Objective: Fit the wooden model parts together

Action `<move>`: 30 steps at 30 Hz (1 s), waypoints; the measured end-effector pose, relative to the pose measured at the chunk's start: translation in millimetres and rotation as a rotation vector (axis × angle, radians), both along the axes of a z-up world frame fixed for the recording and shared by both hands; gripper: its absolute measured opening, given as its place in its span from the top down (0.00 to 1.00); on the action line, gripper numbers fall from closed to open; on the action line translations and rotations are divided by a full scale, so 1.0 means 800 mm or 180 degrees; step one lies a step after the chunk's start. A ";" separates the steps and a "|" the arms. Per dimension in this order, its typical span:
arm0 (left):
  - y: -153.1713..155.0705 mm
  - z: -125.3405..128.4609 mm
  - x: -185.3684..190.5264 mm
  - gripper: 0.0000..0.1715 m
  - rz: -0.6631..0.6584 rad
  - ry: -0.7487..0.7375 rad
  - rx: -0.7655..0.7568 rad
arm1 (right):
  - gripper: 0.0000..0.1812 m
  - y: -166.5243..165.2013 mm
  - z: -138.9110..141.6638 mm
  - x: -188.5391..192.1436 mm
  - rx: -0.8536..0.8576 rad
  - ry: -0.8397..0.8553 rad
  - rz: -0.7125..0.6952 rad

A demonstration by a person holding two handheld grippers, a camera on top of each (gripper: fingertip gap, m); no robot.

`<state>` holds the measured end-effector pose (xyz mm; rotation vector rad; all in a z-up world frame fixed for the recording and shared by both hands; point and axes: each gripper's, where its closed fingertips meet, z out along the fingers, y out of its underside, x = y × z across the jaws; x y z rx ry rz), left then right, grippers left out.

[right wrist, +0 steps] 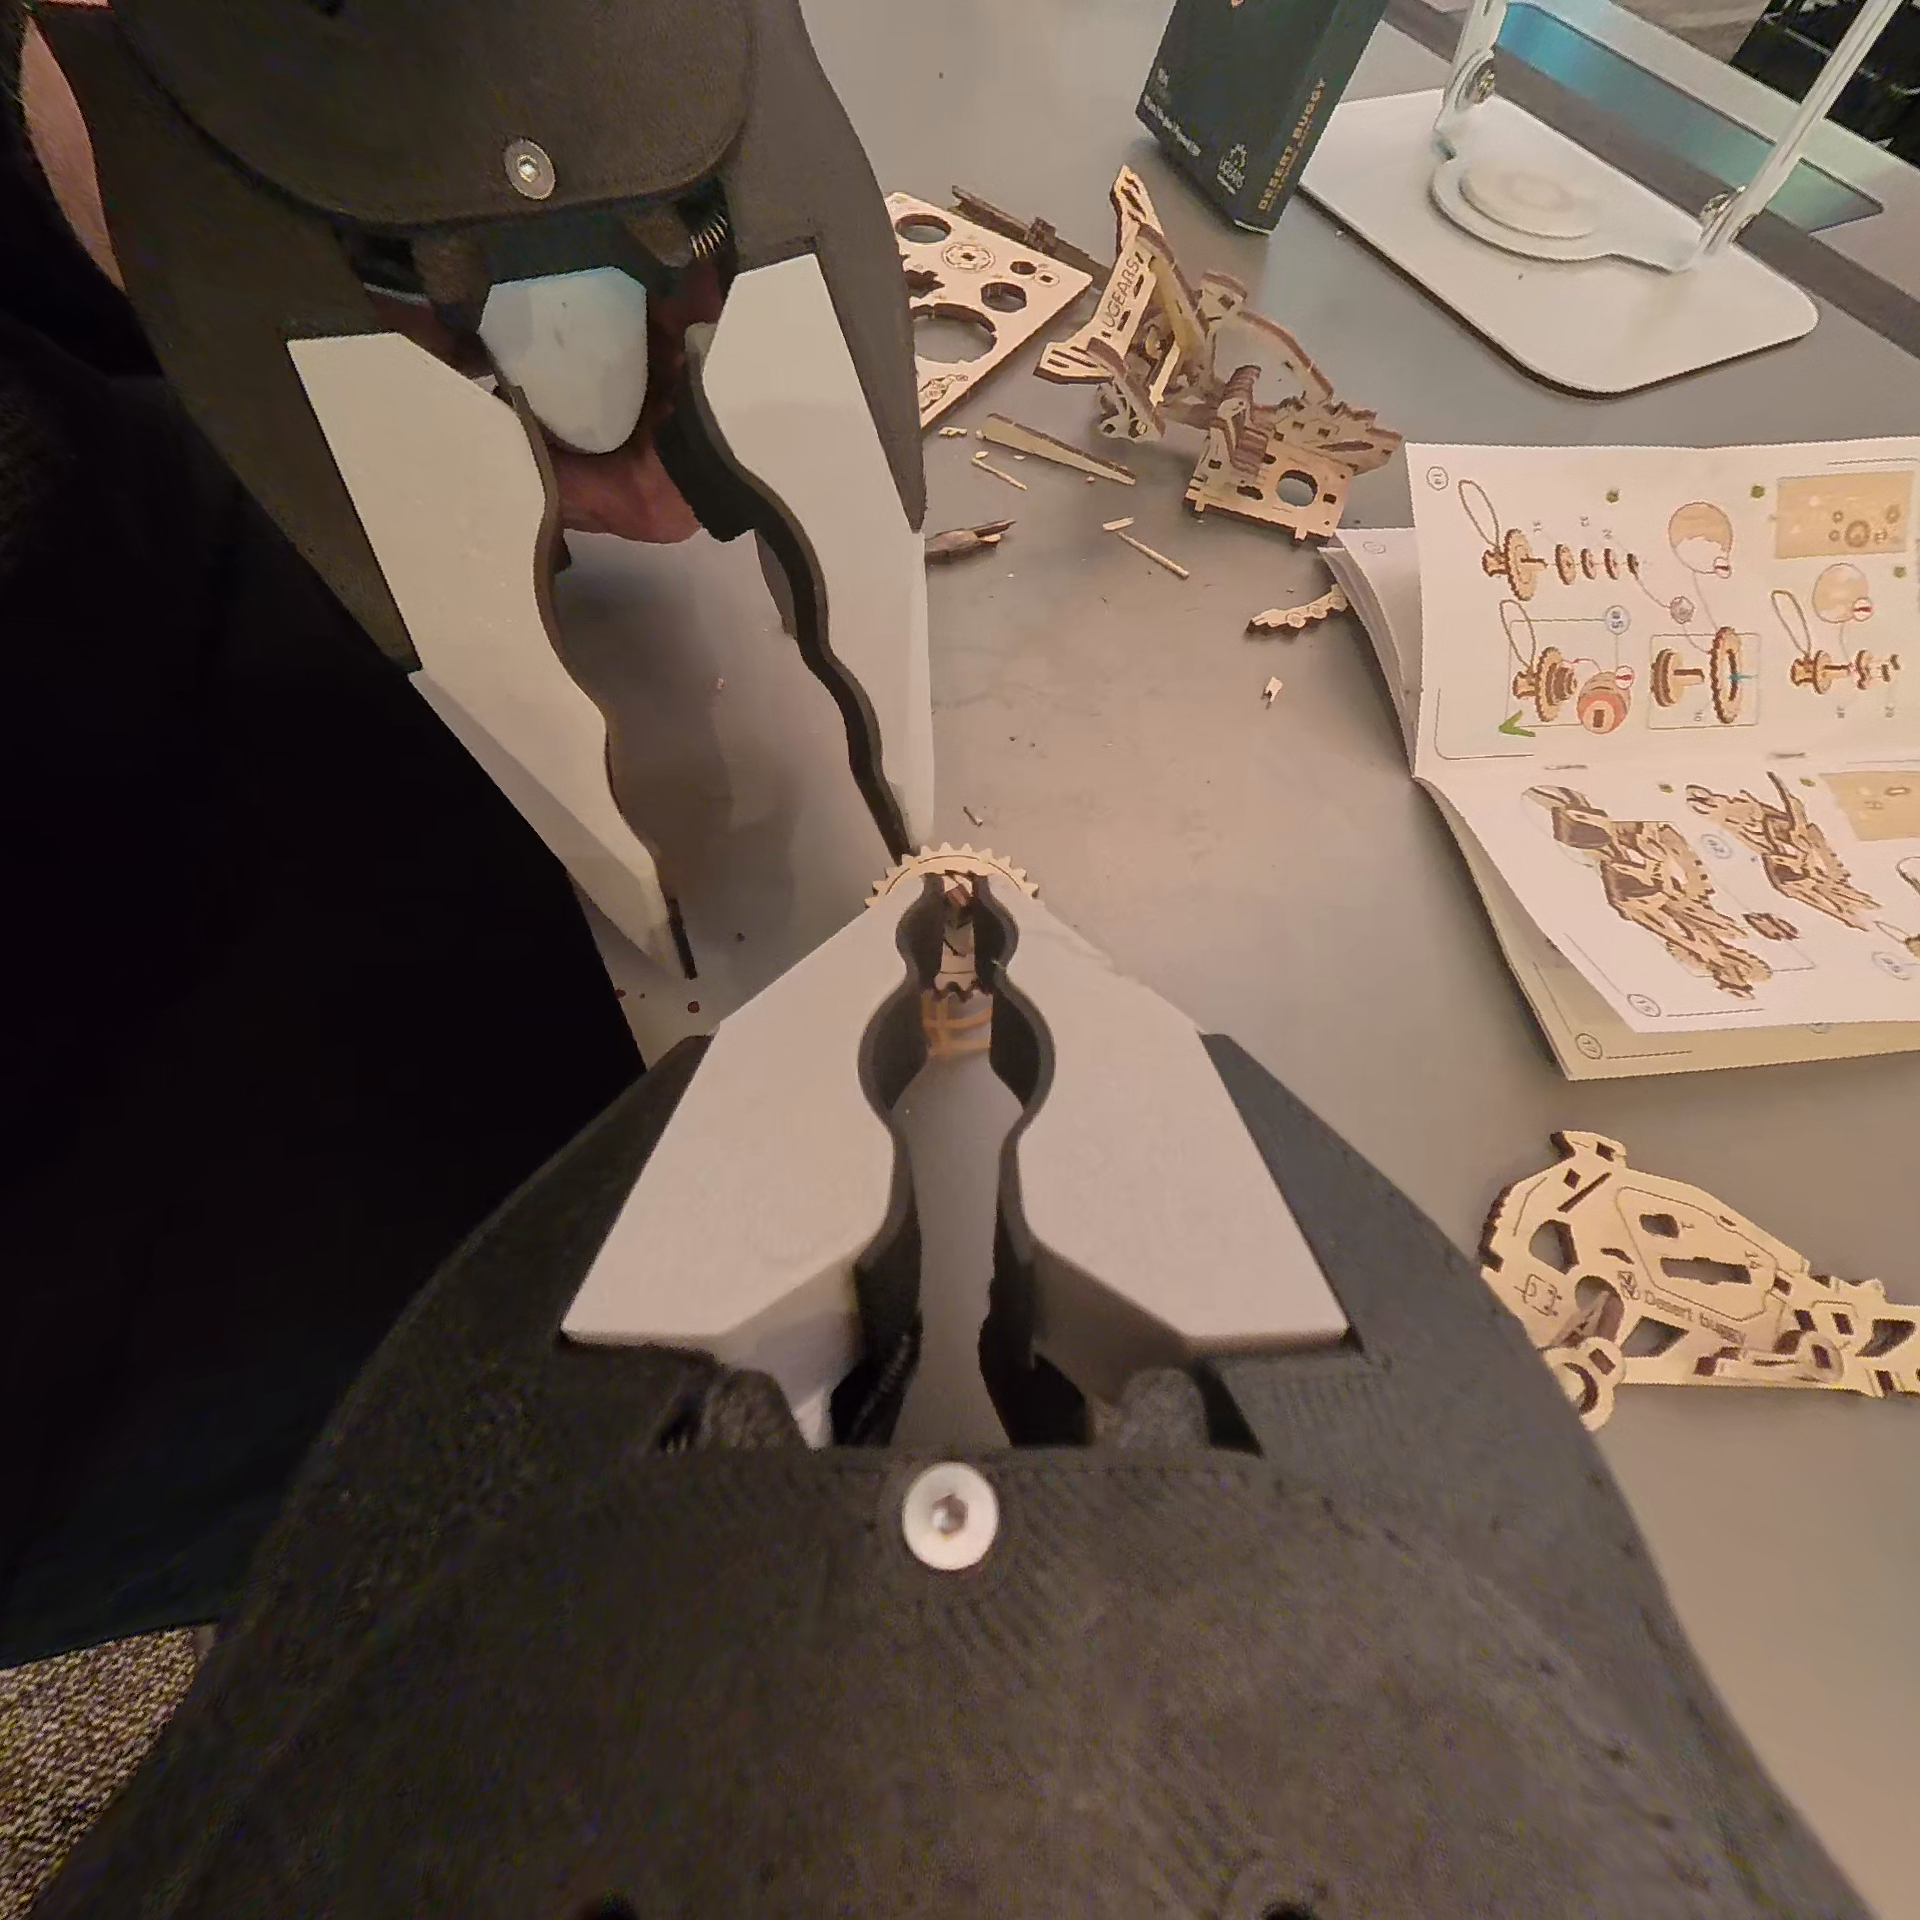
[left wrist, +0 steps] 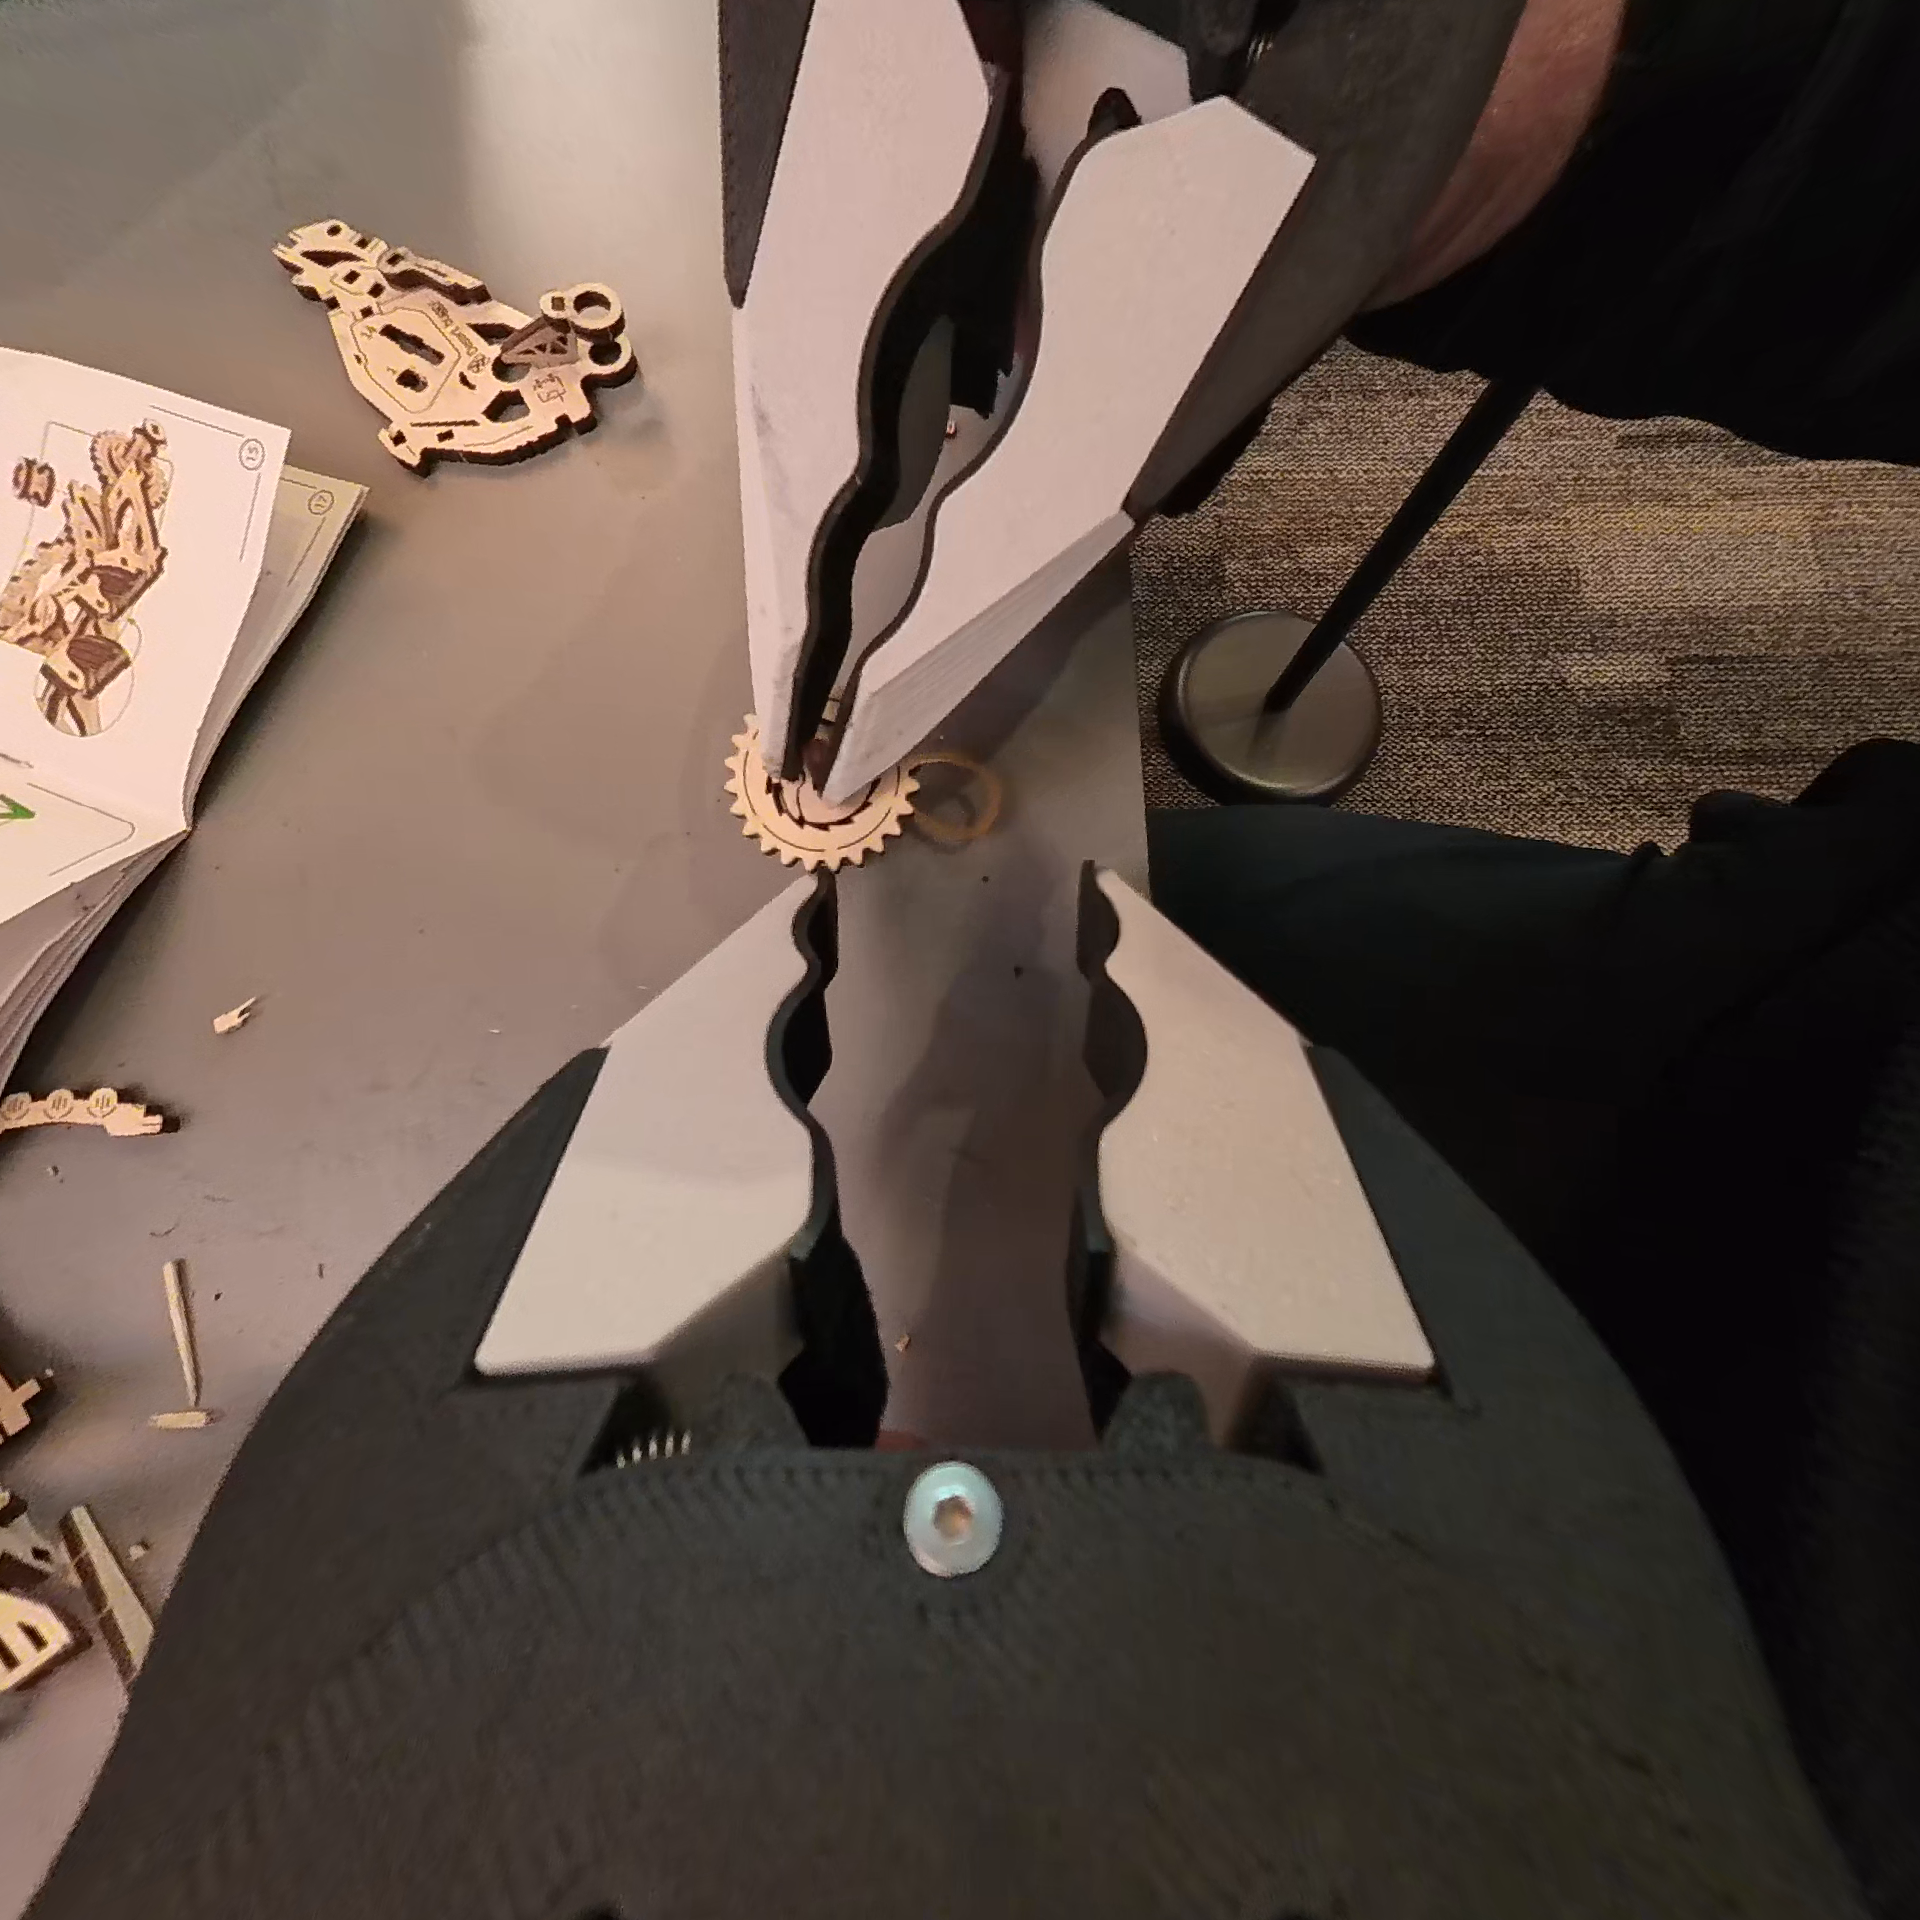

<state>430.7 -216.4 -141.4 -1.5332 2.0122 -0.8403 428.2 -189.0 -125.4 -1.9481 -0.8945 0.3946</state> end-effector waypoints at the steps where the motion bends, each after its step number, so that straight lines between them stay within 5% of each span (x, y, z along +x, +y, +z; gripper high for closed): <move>1: 0.002 0.001 0.001 0.74 0.0024 -0.0018 0.0012 | 0.99 0.000 0.000 0.000 -0.0001 0.0003 0.0004; 30: 0.010 -0.002 0.013 0.69 -0.0141 0.0063 0.0099 | 0.99 -0.002 0.000 -0.002 -0.0087 0.0089 0.0071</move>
